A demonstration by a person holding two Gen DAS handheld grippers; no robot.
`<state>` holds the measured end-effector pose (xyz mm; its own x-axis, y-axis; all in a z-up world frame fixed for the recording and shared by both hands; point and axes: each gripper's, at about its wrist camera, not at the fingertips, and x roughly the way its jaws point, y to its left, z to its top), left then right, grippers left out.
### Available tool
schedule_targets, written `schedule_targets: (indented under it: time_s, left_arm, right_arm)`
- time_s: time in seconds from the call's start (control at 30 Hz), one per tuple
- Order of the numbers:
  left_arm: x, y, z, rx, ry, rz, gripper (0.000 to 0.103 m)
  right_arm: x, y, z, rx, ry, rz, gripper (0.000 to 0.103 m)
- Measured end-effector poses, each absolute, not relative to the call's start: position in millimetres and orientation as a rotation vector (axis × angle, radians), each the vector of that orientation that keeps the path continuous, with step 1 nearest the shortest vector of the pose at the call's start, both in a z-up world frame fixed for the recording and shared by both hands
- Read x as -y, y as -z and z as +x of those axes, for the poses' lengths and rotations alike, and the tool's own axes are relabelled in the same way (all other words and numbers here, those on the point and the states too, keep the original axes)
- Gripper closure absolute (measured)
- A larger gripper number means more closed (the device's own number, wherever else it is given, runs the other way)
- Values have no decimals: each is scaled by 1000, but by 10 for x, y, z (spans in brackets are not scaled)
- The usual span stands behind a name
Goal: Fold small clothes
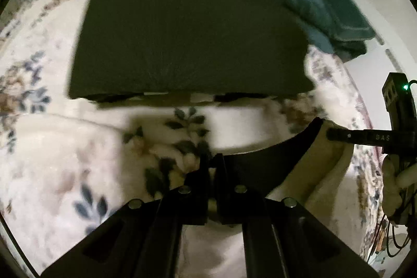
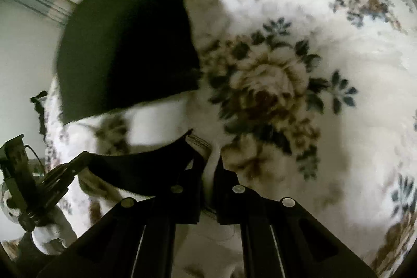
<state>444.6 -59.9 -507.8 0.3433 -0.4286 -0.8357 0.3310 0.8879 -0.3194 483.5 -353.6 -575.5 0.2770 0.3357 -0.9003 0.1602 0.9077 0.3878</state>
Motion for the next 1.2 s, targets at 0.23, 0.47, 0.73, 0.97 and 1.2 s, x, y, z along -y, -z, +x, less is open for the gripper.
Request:
schedule_targets:
  time_s: [0.23, 0.47, 0.73, 0.97, 1.2]
  left_arm:
    - [488, 4467, 3349, -1034, 432, -34, 101]
    - [338, 4847, 2154, -1263, 383, -105, 98]
    - [-223, 5241, 1788, -1463, 215, -331, 57]
    - [-257, 5309, 2643, -1358, 271, -555, 41]
    - [58, 5606, 3135, -1379, 332, -506, 96]
  right_arm:
    - [3383, 5112, 3684, -1221, -199, 442, 96]
    - [3211, 5496, 2343, -1390, -196, 425, 95]
    - [3457, 6084, 1663, -1665, -112, 430, 56]
    - [4098, 6080, 2009, -1478, 82, 775, 56]
    - [3870, 6457, 2653, -1455, -41, 1006, 62]
